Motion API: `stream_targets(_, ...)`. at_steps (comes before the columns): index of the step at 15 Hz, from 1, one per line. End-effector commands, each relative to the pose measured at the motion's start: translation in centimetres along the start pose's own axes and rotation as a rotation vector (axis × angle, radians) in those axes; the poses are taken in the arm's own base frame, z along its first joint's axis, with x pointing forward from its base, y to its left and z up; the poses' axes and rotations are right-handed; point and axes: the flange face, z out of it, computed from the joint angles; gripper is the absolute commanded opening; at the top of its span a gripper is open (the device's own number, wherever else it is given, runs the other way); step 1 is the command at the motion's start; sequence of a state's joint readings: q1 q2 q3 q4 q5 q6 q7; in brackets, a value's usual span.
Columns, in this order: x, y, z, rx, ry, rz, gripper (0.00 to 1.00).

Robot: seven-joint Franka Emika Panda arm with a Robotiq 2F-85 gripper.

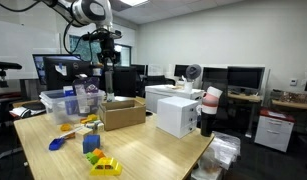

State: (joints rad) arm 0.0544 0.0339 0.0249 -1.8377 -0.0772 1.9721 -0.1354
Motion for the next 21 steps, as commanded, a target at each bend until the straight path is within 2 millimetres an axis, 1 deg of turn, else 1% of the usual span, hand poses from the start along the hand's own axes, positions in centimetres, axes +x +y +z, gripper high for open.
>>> stream_targets(1,-4.4,0.4,-0.7,0.078,-0.044,-0.032,0.88)
stream_targets(2,-5.6,0.7,-0.9,0.084,-0.042,-0.036,0.95)
stream_targets(4,-7.1,1.1,-1.1,0.083,-0.031,-0.026,0.99)
stream_targets(5,-8.1,1.4,-1.1,0.069,-0.031,-0.003,1.00)
stream_targets(7,-9.4,1.8,-1.0,0.067,-0.041,0.025,1.00)
stream_targets(8,-10.5,2.2,-0.7,0.078,-0.062,0.030,1.00)
stream_targets(11,-11.9,2.6,-0.1,0.109,-0.060,0.028,1.00)
stream_targets(13,-12.8,2.8,1.0,0.126,-0.032,0.038,1.00)
stream_targets(14,-13.0,2.8,1.3,0.125,-0.038,0.038,1.00)
stream_targets(17,-14.3,3.0,3.3,0.122,-0.075,-0.014,1.00)
stream_targets(21,-14.7,3.3,4.8,0.141,-0.096,-0.031,1.00)
